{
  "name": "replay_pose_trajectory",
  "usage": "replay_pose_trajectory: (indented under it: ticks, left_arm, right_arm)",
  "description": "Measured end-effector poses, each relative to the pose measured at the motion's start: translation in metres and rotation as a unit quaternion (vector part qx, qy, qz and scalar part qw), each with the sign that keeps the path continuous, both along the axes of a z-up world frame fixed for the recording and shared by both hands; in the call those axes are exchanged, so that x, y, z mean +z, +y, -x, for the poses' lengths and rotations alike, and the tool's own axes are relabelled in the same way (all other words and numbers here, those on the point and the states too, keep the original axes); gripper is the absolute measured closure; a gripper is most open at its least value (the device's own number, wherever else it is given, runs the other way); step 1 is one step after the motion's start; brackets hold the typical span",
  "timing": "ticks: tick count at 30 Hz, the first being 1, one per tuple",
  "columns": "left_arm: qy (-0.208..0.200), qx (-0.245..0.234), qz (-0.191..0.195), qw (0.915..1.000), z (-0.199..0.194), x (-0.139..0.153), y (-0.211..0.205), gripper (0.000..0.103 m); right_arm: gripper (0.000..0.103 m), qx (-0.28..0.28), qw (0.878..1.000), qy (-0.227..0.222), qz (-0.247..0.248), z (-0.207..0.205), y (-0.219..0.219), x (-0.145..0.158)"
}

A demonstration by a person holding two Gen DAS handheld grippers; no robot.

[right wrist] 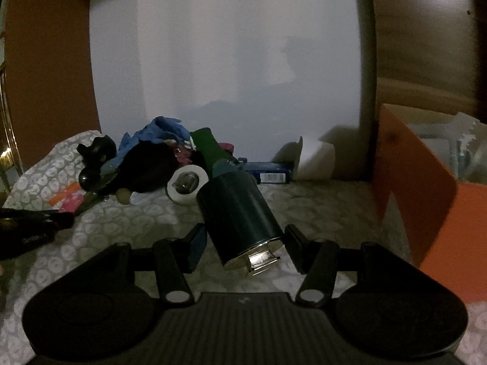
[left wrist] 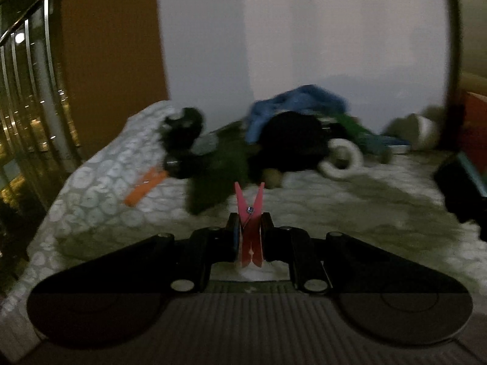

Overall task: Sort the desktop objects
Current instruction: 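Carry the clothespin and green cylinder over to the orange box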

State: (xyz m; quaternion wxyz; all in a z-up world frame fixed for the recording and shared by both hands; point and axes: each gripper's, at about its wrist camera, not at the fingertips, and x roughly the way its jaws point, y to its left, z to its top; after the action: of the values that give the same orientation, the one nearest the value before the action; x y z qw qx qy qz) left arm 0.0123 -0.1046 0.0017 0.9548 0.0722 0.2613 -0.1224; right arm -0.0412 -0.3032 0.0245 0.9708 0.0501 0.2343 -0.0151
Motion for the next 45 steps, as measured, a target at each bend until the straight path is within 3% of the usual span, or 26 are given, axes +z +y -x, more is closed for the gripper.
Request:
replay_pose_trajectory:
  ticks: [8, 28, 45]
  left_arm:
    - [-0.005, -0.04, 0.004, 0.9992, 0.022, 0.006, -0.029, 0.088]
    - [-0.009, -0.085, 0.007, 0.9963, 0.071, 0.013, -0.07, 0.088]
    - [-0.029, -0.192, 0.014, 0.9808, 0.129, 0.033, -0.146, 0.087]
  right_arm:
    - [0.049, -0.008, 1.0, -0.013, -0.018, 0.027, -0.012, 0.002]
    - [0.049, -0.054, 0.997, -0.033, -0.042, 0.115, -0.044, 0.001]
    - [0.049, -0.144, 0.985, -0.077, -0.054, 0.194, -0.111, 0.007]
